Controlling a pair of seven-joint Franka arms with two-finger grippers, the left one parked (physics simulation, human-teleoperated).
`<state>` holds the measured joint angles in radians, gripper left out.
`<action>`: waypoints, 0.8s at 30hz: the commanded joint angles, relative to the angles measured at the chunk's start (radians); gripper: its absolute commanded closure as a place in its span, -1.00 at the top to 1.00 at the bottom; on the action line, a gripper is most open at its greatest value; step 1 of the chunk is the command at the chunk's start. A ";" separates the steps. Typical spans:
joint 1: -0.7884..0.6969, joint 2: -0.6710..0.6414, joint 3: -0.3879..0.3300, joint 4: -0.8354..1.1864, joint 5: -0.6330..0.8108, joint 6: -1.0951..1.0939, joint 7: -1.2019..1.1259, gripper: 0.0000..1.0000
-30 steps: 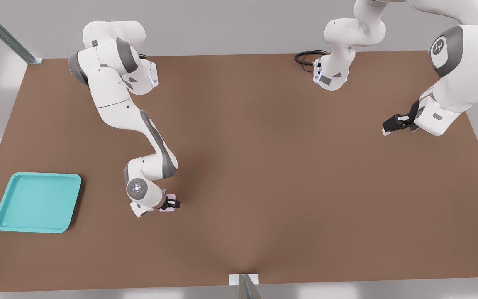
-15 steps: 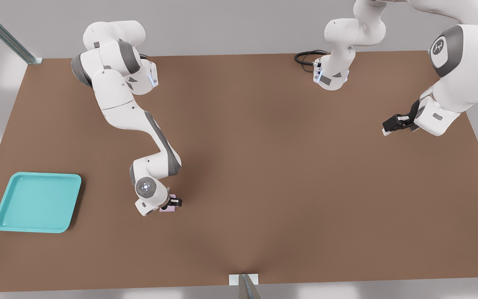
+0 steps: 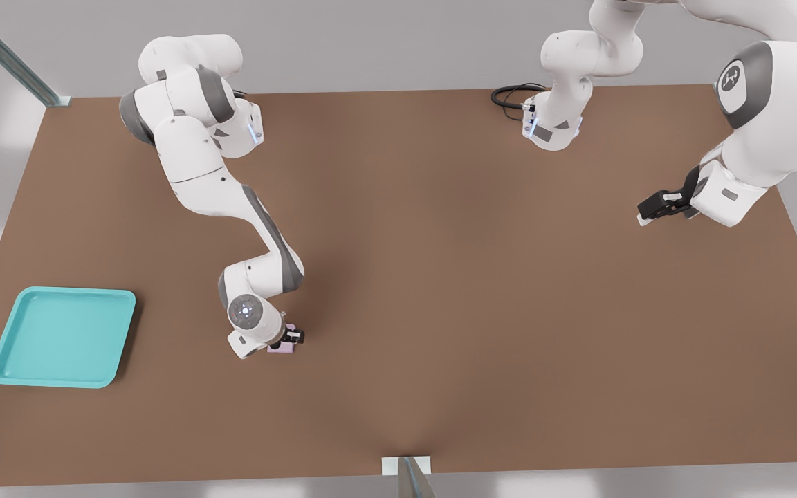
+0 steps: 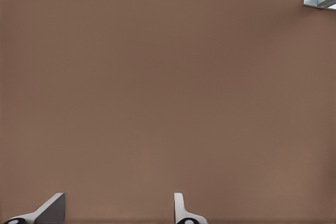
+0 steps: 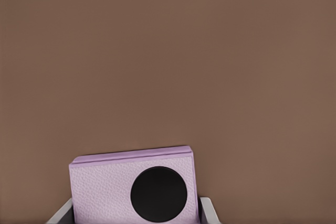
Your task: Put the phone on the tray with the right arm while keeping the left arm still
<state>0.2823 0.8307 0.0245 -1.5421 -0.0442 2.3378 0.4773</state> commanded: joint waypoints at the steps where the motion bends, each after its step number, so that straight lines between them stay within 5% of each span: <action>1: -0.002 -0.001 0.000 0.000 0.001 0.002 0.007 0.73; 7: 0.000 -0.002 0.000 0.000 0.001 0.000 0.007 0.50; 24: -0.175 -0.239 -0.001 -0.158 0.000 -0.098 -0.236 0.50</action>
<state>0.1230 0.6055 0.0229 -1.6842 -0.0382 2.2606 0.4135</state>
